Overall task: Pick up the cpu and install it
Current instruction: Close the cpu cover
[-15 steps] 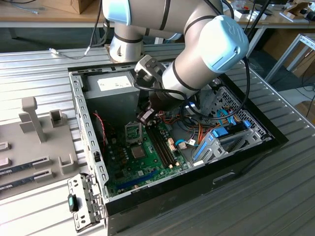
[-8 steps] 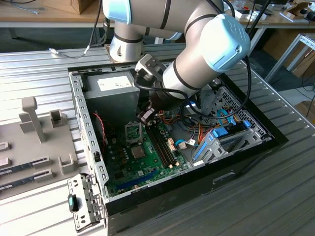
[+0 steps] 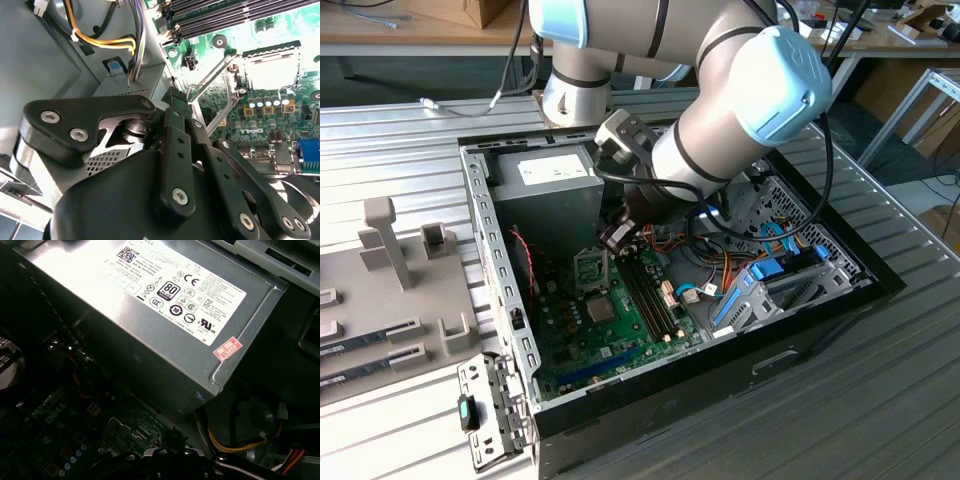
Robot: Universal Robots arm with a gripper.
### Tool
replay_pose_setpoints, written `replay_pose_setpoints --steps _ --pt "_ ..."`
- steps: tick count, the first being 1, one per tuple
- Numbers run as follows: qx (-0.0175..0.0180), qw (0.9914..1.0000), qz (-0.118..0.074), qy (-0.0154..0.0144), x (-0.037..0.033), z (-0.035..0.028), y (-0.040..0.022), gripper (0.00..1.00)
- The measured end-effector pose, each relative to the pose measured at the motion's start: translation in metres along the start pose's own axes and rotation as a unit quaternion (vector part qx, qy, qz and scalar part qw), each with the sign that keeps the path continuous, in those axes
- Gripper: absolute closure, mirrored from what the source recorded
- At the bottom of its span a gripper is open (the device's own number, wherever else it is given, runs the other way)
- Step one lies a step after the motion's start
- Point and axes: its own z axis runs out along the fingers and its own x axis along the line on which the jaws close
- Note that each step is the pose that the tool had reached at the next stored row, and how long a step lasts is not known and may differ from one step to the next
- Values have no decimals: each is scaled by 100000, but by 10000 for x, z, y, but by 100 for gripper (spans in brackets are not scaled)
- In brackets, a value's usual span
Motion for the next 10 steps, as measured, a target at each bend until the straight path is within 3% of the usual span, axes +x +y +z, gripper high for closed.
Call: replay_pose_setpoints --steps 10 --pt "-429 99999 -150 -283 14 -19 -16 89"
